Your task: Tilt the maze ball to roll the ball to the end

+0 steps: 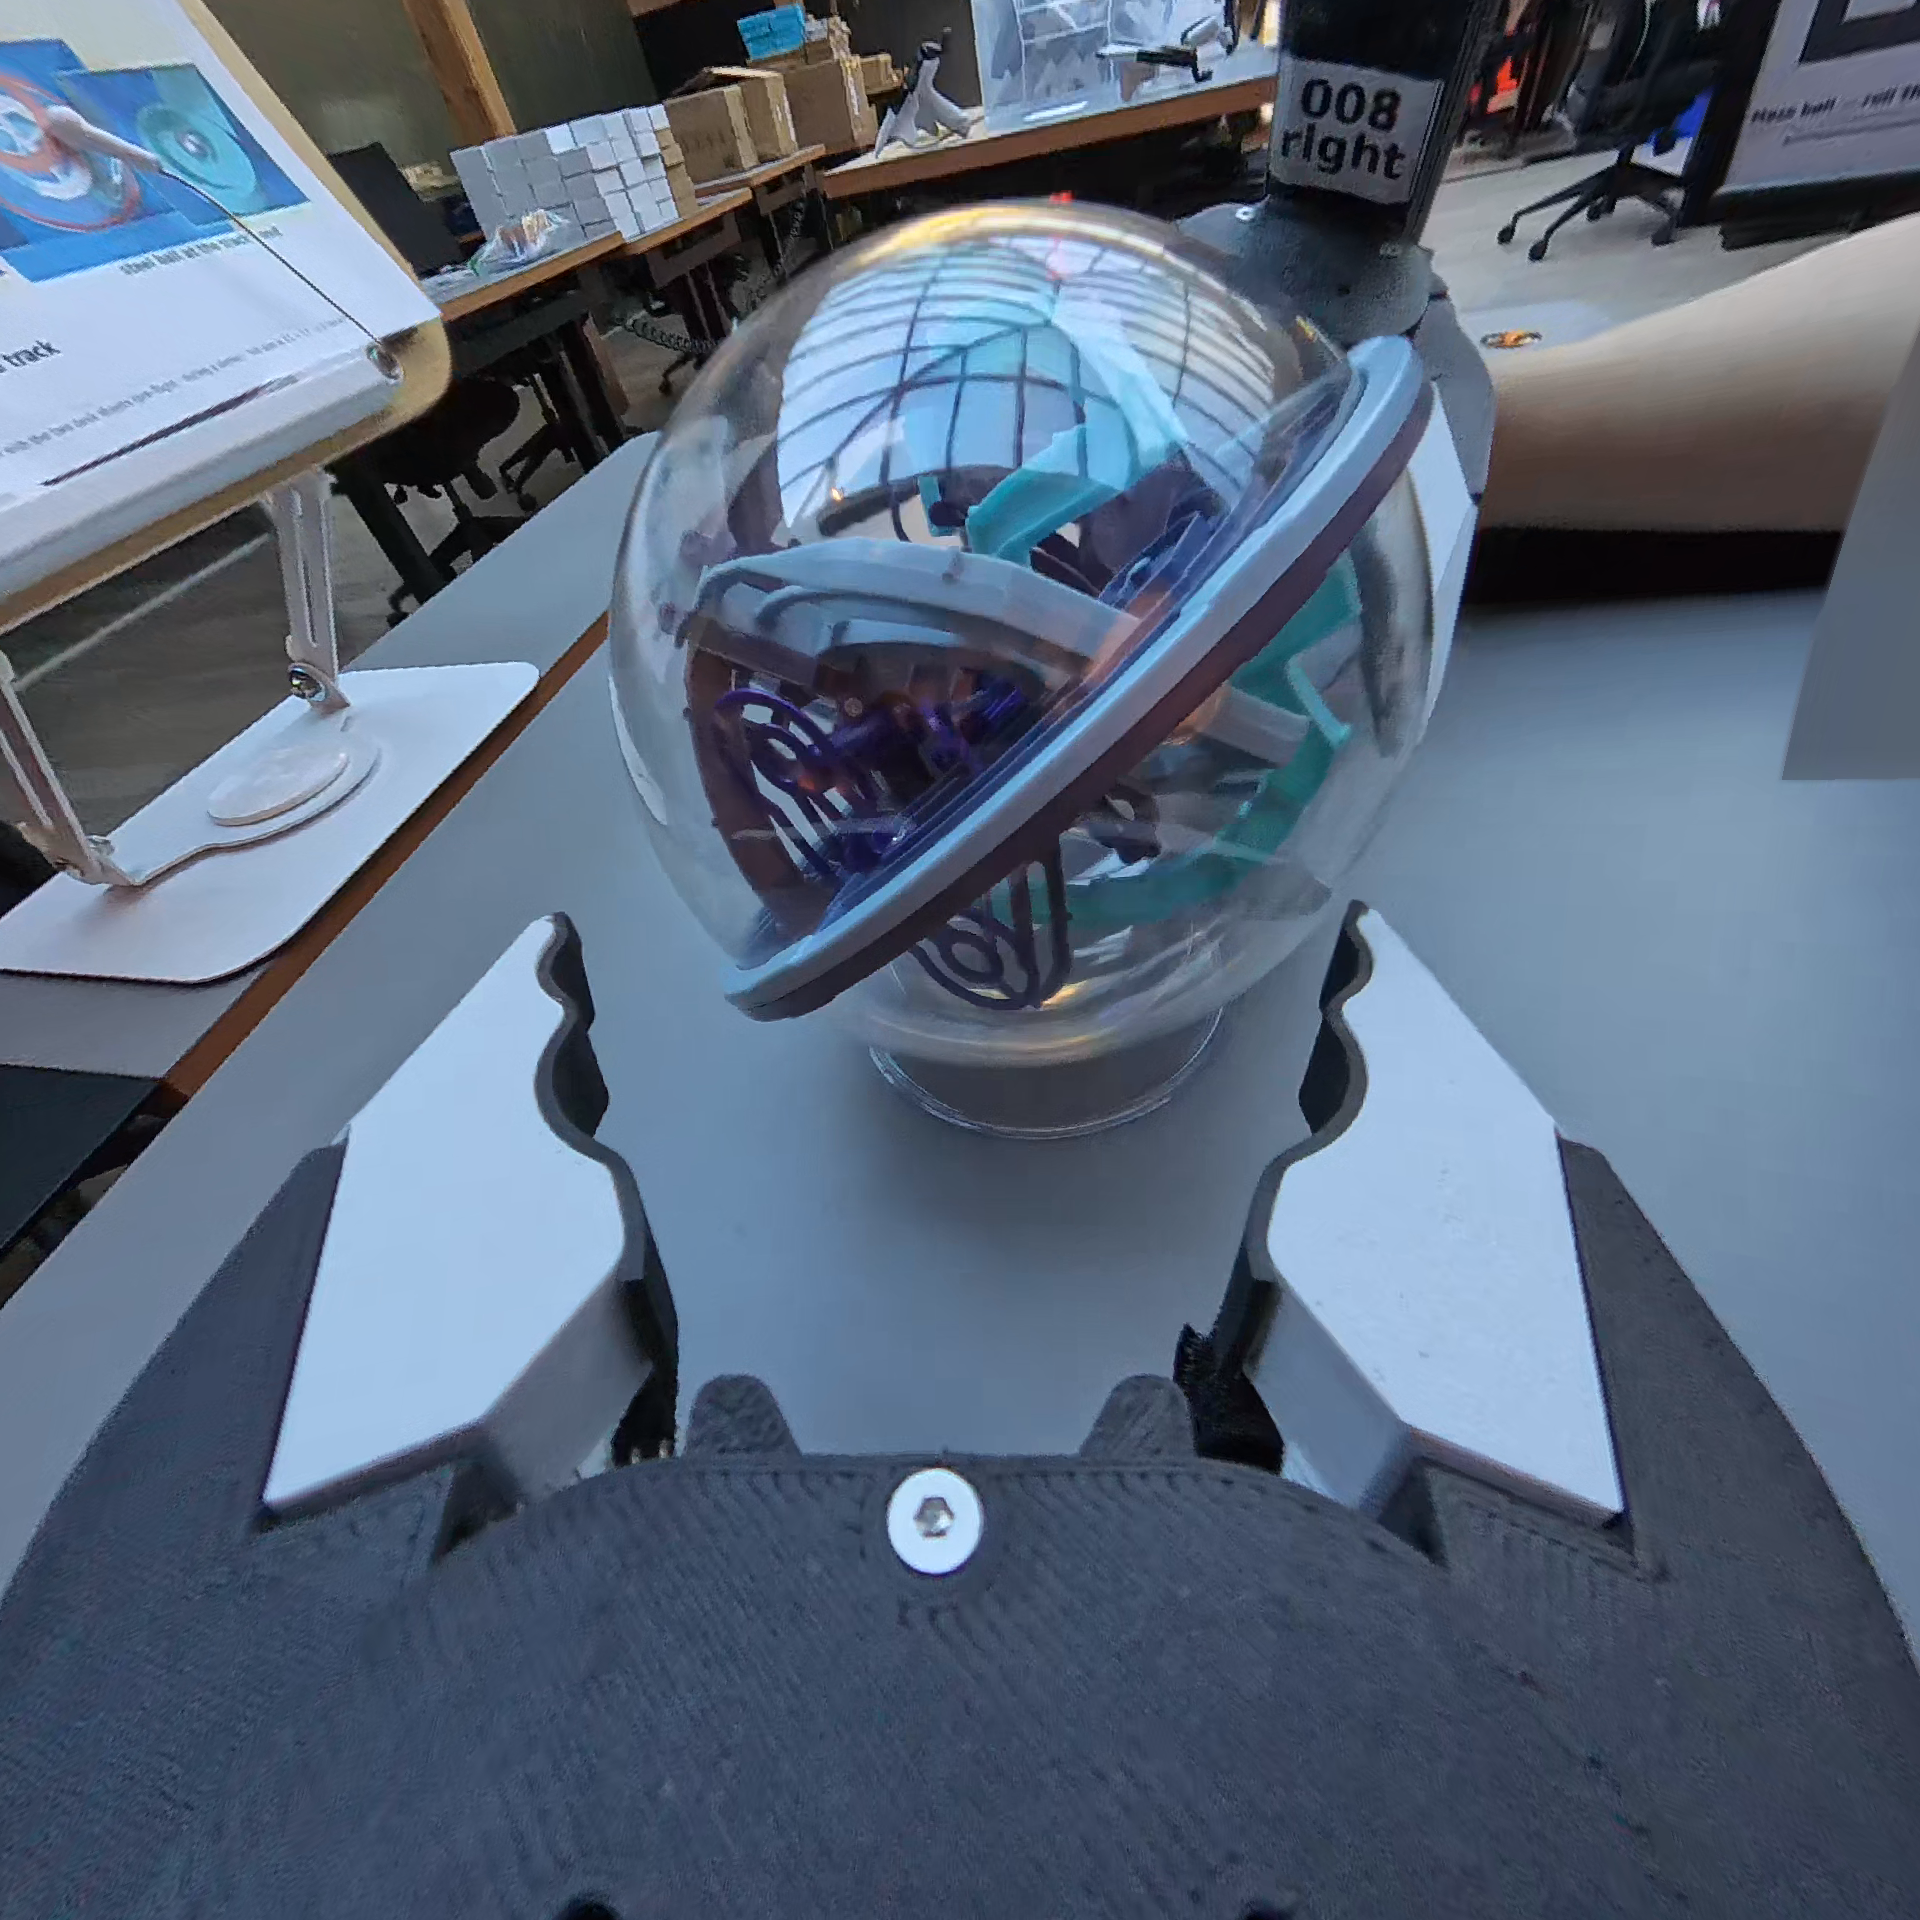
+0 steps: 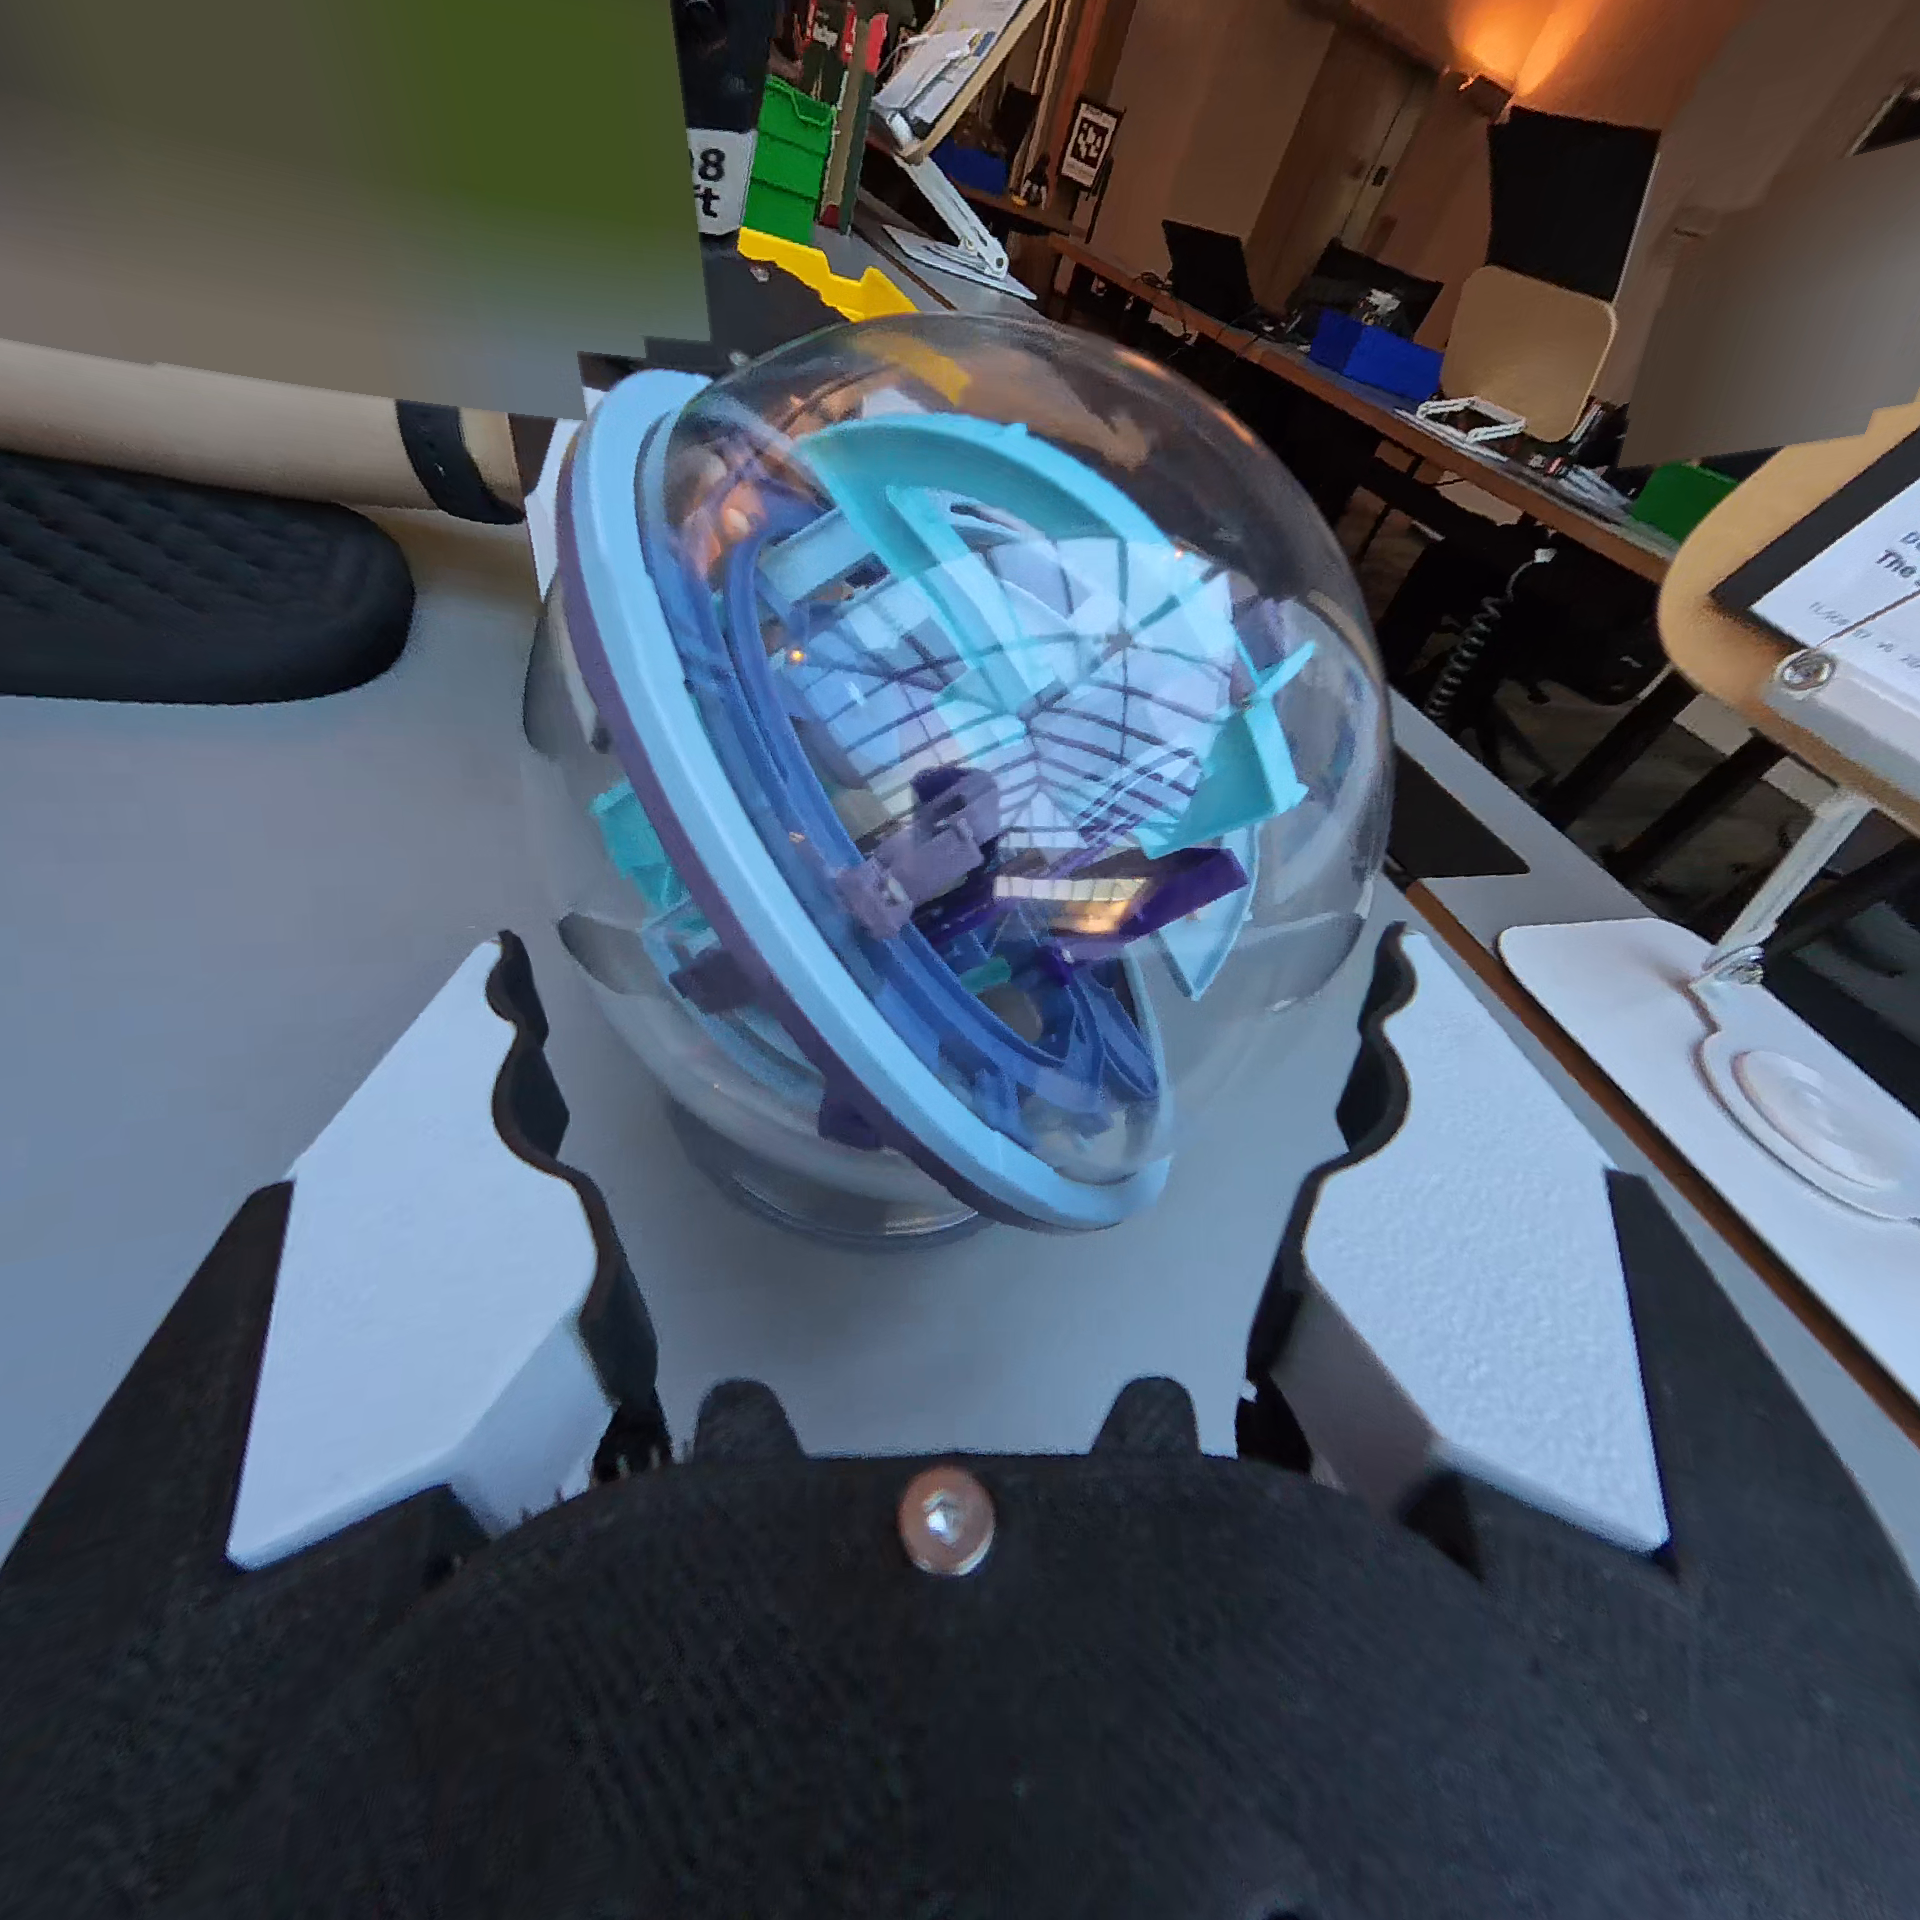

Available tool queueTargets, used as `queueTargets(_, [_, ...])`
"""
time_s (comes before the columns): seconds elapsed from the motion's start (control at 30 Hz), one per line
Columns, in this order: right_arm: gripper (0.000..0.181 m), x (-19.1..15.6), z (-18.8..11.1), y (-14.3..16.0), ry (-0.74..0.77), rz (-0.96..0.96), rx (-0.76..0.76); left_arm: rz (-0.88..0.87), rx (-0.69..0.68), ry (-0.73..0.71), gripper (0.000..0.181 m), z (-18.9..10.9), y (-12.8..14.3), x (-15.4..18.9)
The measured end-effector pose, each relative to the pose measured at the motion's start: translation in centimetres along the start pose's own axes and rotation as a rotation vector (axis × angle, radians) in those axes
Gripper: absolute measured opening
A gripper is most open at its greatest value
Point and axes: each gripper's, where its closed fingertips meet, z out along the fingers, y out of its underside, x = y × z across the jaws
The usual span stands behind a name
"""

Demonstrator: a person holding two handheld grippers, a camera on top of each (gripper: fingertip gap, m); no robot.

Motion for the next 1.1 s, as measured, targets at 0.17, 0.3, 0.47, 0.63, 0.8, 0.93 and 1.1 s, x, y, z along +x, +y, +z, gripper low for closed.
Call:
queueTargets(0.17, [0.153,0.2,-0.1,-0.1,0.062,-0.129,0.004,0.084,-0.055,0.002,0.137,1.2,0.6,0.3])
queueTargets(0.3, [0.151,0.2,0.2,0.1,0.088,-0.201,-0.018,0.134,-0.047,-0.013,0.139,1.5,0.4,0.3])
queueTargets(0.47, [0.155,0.5,0.6,0.1,0.142,-0.293,-0.031,0.171,-0.072,-0.031,0.141,2.0,1.3,0.1])
queueTargets(0.63, [0.155,0.7,0.8,0.3,0.163,-0.299,-0.045,0.193,-0.062,-0.059,0.141,2.6,1.5,-0.1])
queueTargets(0.8, [0.155,0.8,0.9,0.2,0.164,-0.271,-0.034,0.2,-0.069,-0.066,0.141,3.1,1.7,-0.1])
queueTargets(0.93, [0.154,0.9,0.9,0.4,0.151,-0.23,-0.031,0.191,-0.044,-0.074,0.141,3.0,1.3,-0.1])
queueTargets(1.1, [0.154,0.9,0.9,0.4,0.144,-0.232,-0.035,0.195,-0.04,-0.088,0.141,2.9,1.2,-0.1])
